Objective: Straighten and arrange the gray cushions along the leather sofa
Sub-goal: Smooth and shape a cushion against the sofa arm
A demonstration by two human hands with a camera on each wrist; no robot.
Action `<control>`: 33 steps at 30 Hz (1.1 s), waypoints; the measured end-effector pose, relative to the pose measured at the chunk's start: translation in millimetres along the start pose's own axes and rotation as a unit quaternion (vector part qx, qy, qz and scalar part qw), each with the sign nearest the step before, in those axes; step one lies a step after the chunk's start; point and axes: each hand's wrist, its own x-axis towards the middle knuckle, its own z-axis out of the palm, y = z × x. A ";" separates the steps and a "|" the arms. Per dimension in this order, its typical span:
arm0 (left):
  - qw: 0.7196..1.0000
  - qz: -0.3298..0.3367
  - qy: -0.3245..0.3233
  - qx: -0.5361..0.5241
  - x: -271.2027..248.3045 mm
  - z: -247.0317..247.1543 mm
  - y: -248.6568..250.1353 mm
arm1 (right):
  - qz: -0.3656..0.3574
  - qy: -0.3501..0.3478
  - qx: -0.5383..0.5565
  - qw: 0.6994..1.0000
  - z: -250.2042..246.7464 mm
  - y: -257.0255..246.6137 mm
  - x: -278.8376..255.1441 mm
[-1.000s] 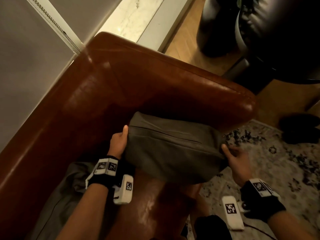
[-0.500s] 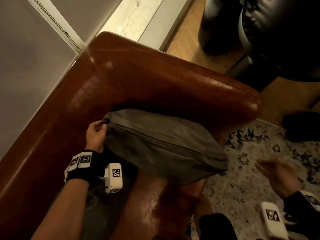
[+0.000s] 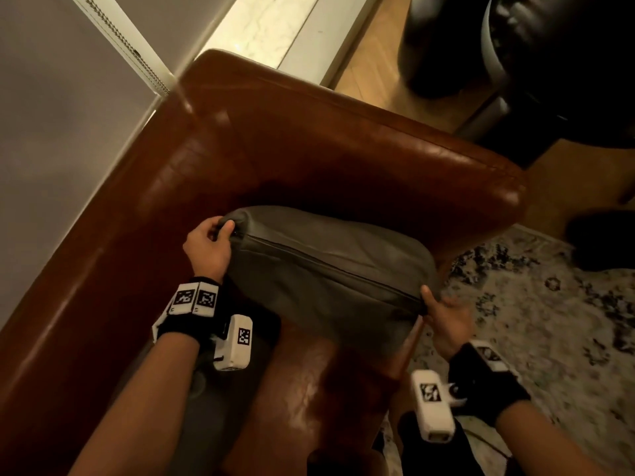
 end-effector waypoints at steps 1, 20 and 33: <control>1.000 -0.007 -0.008 -0.006 2.9 -1.3 -0.9 | 0.023 -0.035 0.025 0.999 -3.0 -7.1 -2.8; 0.980 0.181 0.015 0.080 5.5 -25.5 8.0 | -0.314 0.038 -0.152 0.936 -50.3 -74.3 -60.6; 0.927 0.345 -0.109 0.096 -13.6 20.0 18.2 | -0.453 0.135 -0.387 0.791 -34.4 -38.7 -42.6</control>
